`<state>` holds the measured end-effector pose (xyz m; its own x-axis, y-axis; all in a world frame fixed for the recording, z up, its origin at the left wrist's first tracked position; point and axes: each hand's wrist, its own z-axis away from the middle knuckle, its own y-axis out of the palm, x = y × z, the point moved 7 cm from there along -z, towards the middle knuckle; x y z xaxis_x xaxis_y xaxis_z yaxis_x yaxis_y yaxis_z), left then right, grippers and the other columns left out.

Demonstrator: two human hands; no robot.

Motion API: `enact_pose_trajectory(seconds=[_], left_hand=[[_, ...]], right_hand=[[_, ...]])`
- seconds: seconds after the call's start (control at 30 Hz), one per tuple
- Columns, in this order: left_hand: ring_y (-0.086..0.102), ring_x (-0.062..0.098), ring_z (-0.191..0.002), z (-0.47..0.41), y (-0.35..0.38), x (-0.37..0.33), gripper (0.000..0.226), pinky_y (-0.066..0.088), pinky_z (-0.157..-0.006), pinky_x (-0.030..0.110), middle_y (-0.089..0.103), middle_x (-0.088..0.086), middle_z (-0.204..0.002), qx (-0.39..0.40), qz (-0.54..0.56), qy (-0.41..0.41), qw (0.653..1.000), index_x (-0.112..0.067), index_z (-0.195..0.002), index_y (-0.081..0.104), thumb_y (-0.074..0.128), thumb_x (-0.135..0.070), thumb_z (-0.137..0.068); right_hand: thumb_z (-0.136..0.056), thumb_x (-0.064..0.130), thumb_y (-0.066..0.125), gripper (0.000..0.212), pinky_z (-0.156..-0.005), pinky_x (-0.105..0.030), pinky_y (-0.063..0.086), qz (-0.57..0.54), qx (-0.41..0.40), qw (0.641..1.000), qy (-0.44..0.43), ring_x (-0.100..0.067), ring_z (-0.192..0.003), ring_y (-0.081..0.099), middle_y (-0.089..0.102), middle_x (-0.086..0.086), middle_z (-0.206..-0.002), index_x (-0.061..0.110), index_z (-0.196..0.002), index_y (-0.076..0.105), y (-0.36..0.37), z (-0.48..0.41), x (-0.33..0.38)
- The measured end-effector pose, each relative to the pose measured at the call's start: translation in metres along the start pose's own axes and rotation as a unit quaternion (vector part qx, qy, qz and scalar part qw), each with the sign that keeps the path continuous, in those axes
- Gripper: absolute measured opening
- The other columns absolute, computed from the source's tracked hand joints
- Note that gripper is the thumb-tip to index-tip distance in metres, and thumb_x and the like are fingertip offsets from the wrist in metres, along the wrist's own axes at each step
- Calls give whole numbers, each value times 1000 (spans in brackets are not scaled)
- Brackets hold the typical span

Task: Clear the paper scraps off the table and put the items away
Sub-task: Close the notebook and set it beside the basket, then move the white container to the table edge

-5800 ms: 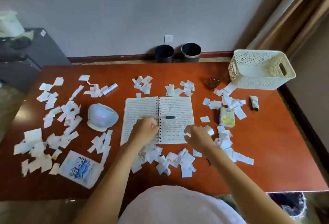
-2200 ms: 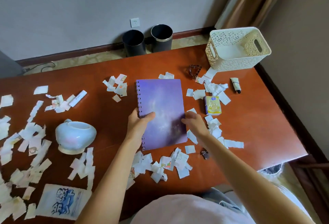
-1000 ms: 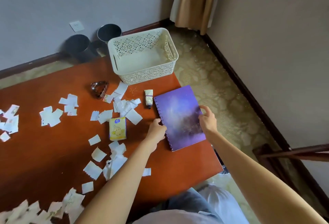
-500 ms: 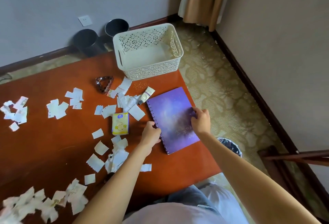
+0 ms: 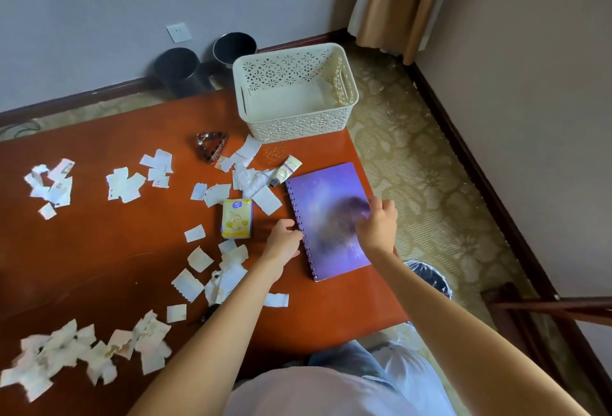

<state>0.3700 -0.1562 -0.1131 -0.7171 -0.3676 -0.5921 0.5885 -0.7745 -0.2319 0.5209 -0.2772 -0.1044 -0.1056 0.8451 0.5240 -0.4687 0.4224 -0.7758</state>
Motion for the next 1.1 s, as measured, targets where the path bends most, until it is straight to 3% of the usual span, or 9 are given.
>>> enact_pose_trajectory(seconds=[0.13,0.23,0.37,0.53,0.67,0.83,0.97,1.1], left_hand=[[52,19,-97,10,-36,-12,37,48,-88,34,53,8,-111,-31,6,44,999,-7,-129,51,41,-6,-94],[56,19,-101,26,-84,-15,32,49,-92,34,56,4,-114,-77,8,76,994,-11,-125,54,44,-10,-94],[56,15,-102,58,-163,5,28,49,-74,16,57,6,-117,-141,88,83,983,-8,-123,54,46,-10,-96],[59,18,-107,93,-267,69,27,47,-90,27,59,10,-125,-258,173,39,950,-9,-121,55,42,-14,-98],[58,25,-117,105,-342,124,29,47,-95,32,58,14,-128,-300,230,10,926,-6,-123,54,40,-9,-98],[60,28,-110,101,-442,187,34,49,-87,31,56,17,-127,-320,300,-10,899,-6,-129,47,42,-5,-95],[58,22,-101,86,-520,228,39,51,-73,27,56,15,-128,-337,315,-37,886,-8,-132,43,48,-10,-93],[49,30,-124,71,-574,247,43,49,-92,37,45,15,-140,-325,301,-52,895,-10,-140,36,39,-12,-97]], right_hand=[[-88,-2,44,41,-89,-36,42,1,20,993,-113,-33,-113,48,46,-15,-129,4,-128,52,10,20,58],[-90,0,44,38,-82,-37,43,-8,70,981,-178,-35,-107,54,47,-16,-128,4,-127,52,29,41,109],[-90,3,46,36,-85,-37,44,30,137,952,-273,-35,-114,52,46,-16,-133,5,-126,53,66,81,175],[-91,0,44,35,-90,-36,47,99,228,898,-364,-35,-111,57,49,-17,-130,3,-124,53,138,148,246],[-91,1,47,32,-94,-32,46,144,278,864,-395,-34,-117,55,51,-16,-131,4,-123,54,202,207,289],[-94,5,44,33,-98,-37,44,159,319,836,-418,-35,-124,49,52,-19,-131,5,-126,52,285,282,350],[-97,14,44,44,-105,-39,41,147,328,828,-431,-33,-132,42,40,-12,-146,14,-141,38,339,333,413],[-99,24,40,48,-106,-42,41,141,314,828,-443,-39,-128,46,32,-13,-150,24,-145,28,383,361,464]])
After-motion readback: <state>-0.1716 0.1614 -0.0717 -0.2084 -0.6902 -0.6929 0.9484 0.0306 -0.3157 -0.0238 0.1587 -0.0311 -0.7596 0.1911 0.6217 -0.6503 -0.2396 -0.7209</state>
